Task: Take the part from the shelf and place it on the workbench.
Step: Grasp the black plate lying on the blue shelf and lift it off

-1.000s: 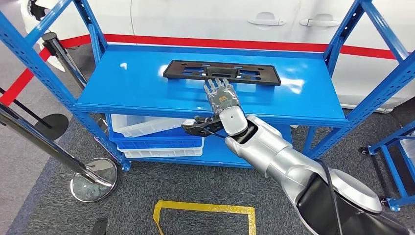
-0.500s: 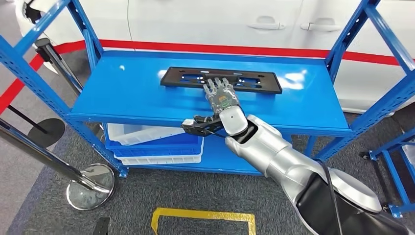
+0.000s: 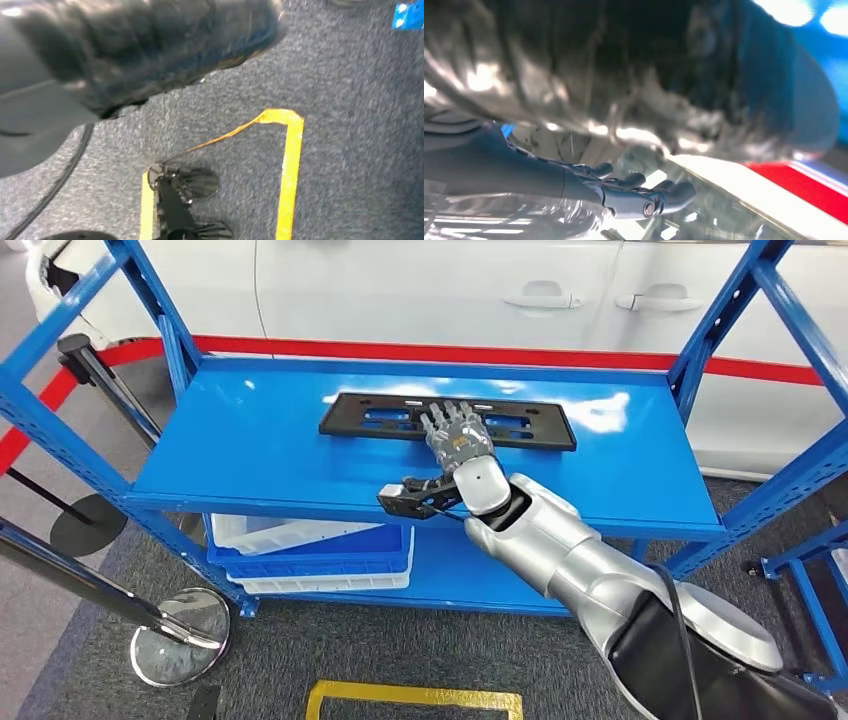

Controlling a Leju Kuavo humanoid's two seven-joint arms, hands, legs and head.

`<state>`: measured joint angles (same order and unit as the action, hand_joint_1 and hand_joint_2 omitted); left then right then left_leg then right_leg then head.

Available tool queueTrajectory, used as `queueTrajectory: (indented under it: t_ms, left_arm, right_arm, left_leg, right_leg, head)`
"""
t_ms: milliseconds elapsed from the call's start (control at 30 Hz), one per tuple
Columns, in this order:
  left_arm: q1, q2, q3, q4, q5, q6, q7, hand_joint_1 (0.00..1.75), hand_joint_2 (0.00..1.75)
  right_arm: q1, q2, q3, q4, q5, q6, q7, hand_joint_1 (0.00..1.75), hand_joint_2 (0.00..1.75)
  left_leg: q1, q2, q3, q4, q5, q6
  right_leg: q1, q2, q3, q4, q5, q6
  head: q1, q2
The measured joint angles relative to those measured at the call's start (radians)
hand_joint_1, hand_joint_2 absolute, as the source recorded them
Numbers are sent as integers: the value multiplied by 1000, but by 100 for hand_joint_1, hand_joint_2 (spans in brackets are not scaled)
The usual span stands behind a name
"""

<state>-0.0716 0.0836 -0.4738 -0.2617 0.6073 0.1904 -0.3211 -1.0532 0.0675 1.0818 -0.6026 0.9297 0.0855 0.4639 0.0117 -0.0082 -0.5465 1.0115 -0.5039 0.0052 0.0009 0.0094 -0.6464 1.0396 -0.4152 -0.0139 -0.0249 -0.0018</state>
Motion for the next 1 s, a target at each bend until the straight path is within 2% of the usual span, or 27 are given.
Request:
queueTrajectory:
  t_ms: [67,100,133,200,233,267,300,333,367,400,433,500,567,600,633,700,733,767,800,867,900,933,1000]
  left_arm:
    - [1,-1,0,0,0,0,0,0,0]
    - [0,-1,0,0,0,0,0,0,0]
    - [0,-2,-1,0,0,0,0,0,0]
    - [-1,-1,-1,0,1,0,0,0,0]
    - [0,0,-2,0,2,2,1,0,0]
    - [2,0,-2,0,3,4,2,0,0]
    - [3,0,-2,0,5,7,3,0,0]
    - [3,0,-2,0,6,11,3,0,0]
    - [2,1,-2,0,9,14,4,0,0]
    - [1,1,-2,1,11,16,5,0,0]
    - [0,2,-3,1,13,18,5,0,0]
    - [-2,3,-5,1,17,20,6,0,0]
    - [1,4,-6,1,22,21,7,0,0]
    - [2,4,-7,1,23,21,7,0,0]
    - [2,4,-7,2,24,20,8,0,0]
    - [-1,4,-8,2,29,18,7,0,0]
    - [-1,4,-8,2,32,18,6,0,0]
    - [-1,4,-8,2,36,18,5,0,0]
    - [-1,4,-8,2,38,19,4,0,0]
    - [0,4,-9,2,42,26,1,0,0]
    - [-1,4,-9,2,43,33,0,0,0]
    - [-2,4,-9,2,44,40,-2,0,0]
    - [-4,4,-9,2,48,51,-6,0,0]
  right_arm:
    - [0,-1,-1,0,0,1,0,0,0]
    - [-1,-1,-1,0,0,0,0,0,0]
    - [-2,-1,-2,0,0,1,0,0,0]
    - [-1,-1,-2,0,-1,8,-2,0,0]
    - [1,-1,-2,1,-3,16,-3,0,0]
    - [3,-2,-2,1,-6,27,-4,0,0]
    - [5,-1,-2,2,-10,40,-4,0,0]
    - [6,-1,-2,2,-14,53,-4,0,0]
    - [6,-1,-2,3,-18,65,-4,0,0]
    - [5,-1,-2,3,-23,76,-4,0,0]
    - [5,-1,-2,4,-26,85,-4,0,0]
    - [6,0,-2,5,-33,96,-4,0,0]
    - [7,-1,-2,4,-37,101,-2,0,0]
    - [7,-1,-2,4,-38,106,-1,0,44]
    - [7,-2,-2,4,-39,114,0,0,87]
    - [10,-3,-2,4,-46,140,0,0,175]
    - [14,-4,-2,5,-51,157,-1,0,175]
    - [18,-4,-2,6,-56,172,-2,0,175]
    - [21,-4,-2,7,-62,186,-3,0,175]
    - [22,-5,-2,8,-74,211,-6,0,175]
    - [20,-5,-2,8,-82,223,-8,0,175]
    - [19,-4,-2,9,-88,233,-11,0,175]
    - [19,-4,-2,10,-99,245,-15,0,175]
  left_leg:
    - [2,2,-2,13,-13,-12]
    - [2,3,-16,45,-27,-17]
    - [3,3,-46,99,-47,-21]
    - [4,4,-127,229,-82,-25]
    - [4,4,-160,269,-80,-26]
    - [3,4,-177,273,-58,-24]
    - [3,4,-176,239,-18,-20]
    - [2,4,-160,176,33,-14]
    - [-1,4,-140,117,71,-7]
    - [-4,3,-121,66,96,-1]
    - [-8,3,-108,34,102,5]
    - [-12,2,-98,12,91,10]
    - [-5,3,-87,-4,88,14]
    - [-2,4,-80,-11,87,17]
    - [1,4,-74,-16,86,20]
    - [1,4,-68,-16,81,25]
    - [1,4,-65,-15,78,26]
    - [2,3,-62,-14,75,26]
    - [3,3,-58,-11,70,25]
    - [5,2,-53,-2,59,17]
    - [4,1,-53,5,53,12]
    - [3,1,-56,9,49,7]
    - [2,1,-60,11,49,-3]
  right_leg:
    - [-4,1,10,-7,-5,-9]
    - [-6,1,18,-12,-8,-14]
    - [-7,1,26,-14,-11,-19]
    - [-4,0,37,-15,-21,-25]
    - [-3,1,44,-14,-27,-26]
    - [-1,2,51,-13,-33,-27]
    - [1,2,60,-12,-40,-27]
    - [2,3,70,-11,-48,-26]
    - [5,4,78,-11,-55,-24]
    - [6,4,83,-12,-60,-21]
    - [7,4,83,-12,-63,-18]
    - [6,5,78,-15,-63,-10]
    - [7,4,76,-9,-72,1]
    - [8,3,67,14,-87,6]
    - [6,2,46,59,-109,11]
    - [0,1,-26,192,-157,19]
    - [-3,1,-60,244,-167,21]
    - [-7,1,-79,263,-157,24]
    - [-10,1,-80,243,-127,25]
    - [-14,0,-38,124,-48,26]
    - [-14,0,-13,65,-24,25]
    - [-13,1,3,27,-14,22]
    - [-8,3,11,5,-18,14]
  head:
    - [0,0]
    - [-1,0]
    - [-2,0]
    - [-2,0]
    - [-2,0]
    - [-2,0]
    - [-2,0]
    - [-2,0]
    - [-1,0]
    - [0,0]
    - [0,0]
    - [1,0]
    - [2,0]
    - [3,0]
    - [4,0]
    - [5,0]
    - [5,0]
    - [6,0]
    - [6,0]
    - [6,0]
    - [5,0]
    - [5,0]
    - [4,0]
